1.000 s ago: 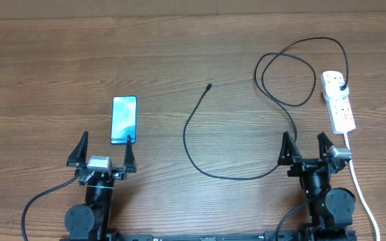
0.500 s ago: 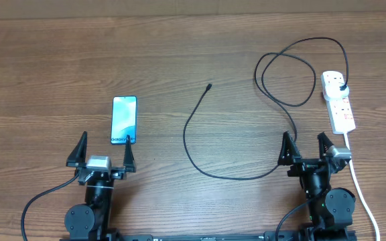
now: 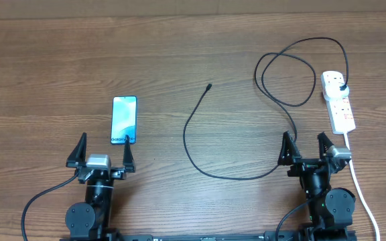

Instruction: Plug charger to phone and switch on socket

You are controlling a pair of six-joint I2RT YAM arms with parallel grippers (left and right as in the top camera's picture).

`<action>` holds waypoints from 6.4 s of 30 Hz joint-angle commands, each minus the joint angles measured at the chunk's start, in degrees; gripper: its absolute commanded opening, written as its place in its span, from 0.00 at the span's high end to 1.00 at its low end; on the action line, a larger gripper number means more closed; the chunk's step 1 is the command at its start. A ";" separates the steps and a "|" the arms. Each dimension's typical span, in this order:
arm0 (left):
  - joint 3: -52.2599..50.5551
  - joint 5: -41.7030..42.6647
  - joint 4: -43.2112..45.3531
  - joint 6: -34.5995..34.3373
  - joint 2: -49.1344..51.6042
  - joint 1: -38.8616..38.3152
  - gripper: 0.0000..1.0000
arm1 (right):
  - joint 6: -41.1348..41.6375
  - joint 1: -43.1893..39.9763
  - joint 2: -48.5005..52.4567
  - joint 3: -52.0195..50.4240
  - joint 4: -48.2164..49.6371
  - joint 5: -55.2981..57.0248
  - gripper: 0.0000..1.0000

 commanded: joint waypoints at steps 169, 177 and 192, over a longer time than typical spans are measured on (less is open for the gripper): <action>3.39 0.35 -3.26 -12.96 -0.59 0.24 0.00 | -0.20 -0.11 -0.50 -0.61 0.07 0.57 0.00; 3.39 0.31 -3.15 -12.96 -0.59 0.24 0.00 | -0.20 -0.11 -0.50 -0.61 0.07 0.57 0.00; 4.90 -0.35 -3.04 -12.92 -0.59 0.24 0.01 | -0.20 -0.11 -0.50 -0.61 0.07 0.57 0.00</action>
